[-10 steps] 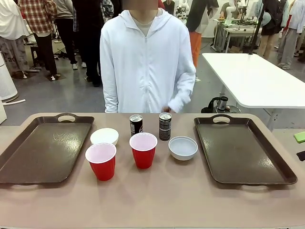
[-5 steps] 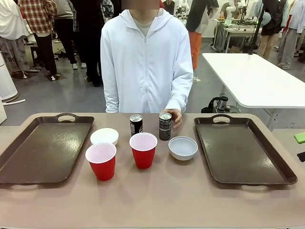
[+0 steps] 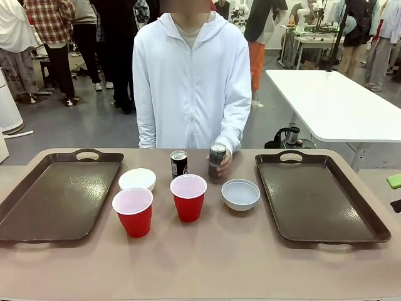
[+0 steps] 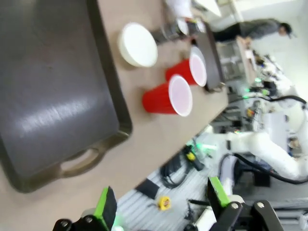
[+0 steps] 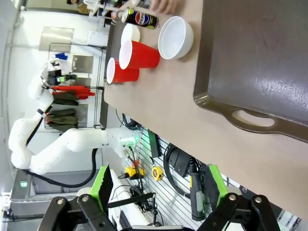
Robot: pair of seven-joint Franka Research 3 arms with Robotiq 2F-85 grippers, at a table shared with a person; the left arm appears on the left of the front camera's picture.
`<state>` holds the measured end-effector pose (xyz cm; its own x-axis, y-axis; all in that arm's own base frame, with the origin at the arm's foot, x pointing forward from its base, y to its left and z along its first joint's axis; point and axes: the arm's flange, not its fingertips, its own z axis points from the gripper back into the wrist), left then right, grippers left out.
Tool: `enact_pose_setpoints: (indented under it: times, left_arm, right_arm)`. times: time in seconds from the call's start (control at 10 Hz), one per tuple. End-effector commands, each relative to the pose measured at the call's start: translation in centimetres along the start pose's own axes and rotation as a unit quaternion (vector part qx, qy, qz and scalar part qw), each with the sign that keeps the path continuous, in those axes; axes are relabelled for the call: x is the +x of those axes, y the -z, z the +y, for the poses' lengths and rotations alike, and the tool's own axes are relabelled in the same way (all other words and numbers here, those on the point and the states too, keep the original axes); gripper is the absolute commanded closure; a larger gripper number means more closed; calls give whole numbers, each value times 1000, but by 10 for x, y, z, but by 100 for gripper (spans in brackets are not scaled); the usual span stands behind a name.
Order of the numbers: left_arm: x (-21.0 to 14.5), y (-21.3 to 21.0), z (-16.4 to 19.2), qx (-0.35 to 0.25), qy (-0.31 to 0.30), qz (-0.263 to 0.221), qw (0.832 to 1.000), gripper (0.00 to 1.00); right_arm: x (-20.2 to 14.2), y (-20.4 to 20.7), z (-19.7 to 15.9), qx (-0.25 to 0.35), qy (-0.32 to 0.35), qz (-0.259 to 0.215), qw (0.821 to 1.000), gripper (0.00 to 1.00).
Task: Prepare tableware on both trays.
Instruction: Pick up a Picnic Bowl from the table and place it on a Handle tray.
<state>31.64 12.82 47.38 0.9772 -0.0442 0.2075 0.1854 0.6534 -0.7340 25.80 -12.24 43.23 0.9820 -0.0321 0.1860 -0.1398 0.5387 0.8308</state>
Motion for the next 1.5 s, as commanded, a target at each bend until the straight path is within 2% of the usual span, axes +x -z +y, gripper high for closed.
enact_pose_setpoints:
  times: [0.0, 0.2, 0.3, 0.4, 0.6, 0.7, 0.8, 0.9, 1.2, 1.3, 1.4]
  left_arm:
    - [8, 26, -59, 131, 17, -34, 991, 0]
    - [44, 64, -120, 240, 35, -51, 969, 0]
    - [59, 91, -141, 282, 38, -31, 958, 0]
    - [75, 120, -157, 319, 36, 11, 947, 0]
    - [103, 187, -167, 411, 37, 59, 909, 0]
    - [114, 215, -161, 439, 39, 64, 896, 0]
    - [124, 238, -156, 451, 43, 67, 889, 0]
    - [131, 253, -156, 446, 43, 79, 891, 0]
    - [134, 243, -161, 388, 28, 112, 914, 0]
    - [135, 264, -149, 427, 46, 95, 898, 0]
    - [135, 264, -149, 427, 46, 95, 898, 0]
  right_arm:
    - [1, 0, -1, 7, -3, -3, 1000, 0]
    - [1, 0, -1, 7, -3, -3, 1000, 0]
    - [1, 0, -1, 7, -3, -3, 1000, 0]
    - [1, 0, -1, 7, -3, -3, 1000, 0]
    - [1, 0, -1, 7, -3, -3, 1000, 0]
    - [1, 0, -1, 7, -3, -3, 1000, 0]
    - [1, 0, -1, 7, -3, -3, 1000, 0]
    - [1, 0, -1, 7, -3, -3, 1000, 0]
    - [1, 0, -1, 7, -3, -3, 1000, 0]
    - [1, 0, -1, 7, -3, -3, 1000, 0]
    - [1, 0, -1, 7, -3, -3, 1000, 0]
